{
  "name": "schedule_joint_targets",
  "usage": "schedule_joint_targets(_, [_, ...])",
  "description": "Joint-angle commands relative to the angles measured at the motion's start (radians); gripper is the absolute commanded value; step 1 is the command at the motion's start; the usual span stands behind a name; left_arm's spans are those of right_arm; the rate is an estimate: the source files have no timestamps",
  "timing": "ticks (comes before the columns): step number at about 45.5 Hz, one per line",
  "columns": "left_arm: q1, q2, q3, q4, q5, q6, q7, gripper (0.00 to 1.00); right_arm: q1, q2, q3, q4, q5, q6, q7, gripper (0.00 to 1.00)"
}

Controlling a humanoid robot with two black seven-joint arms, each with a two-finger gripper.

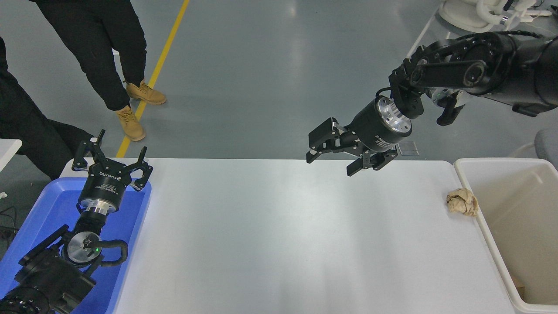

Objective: Pick up paper ball place in dustbin

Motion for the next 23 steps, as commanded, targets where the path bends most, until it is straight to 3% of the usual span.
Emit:
schedule_joint_targets(1, [0.000,0.000,-0.002,0.000,0.000,0.000,-0.003,1.00,0.013,0.002,-0.037,0.015,0.008,0.004,-0.002,1.00])
schedule_joint_targets(23, [0.000,0.000,-0.002,0.000,0.000,0.002,-0.006,1.00,-0.007,0.004,-0.043,0.016,-0.014,-0.007,-0.002,1.00])
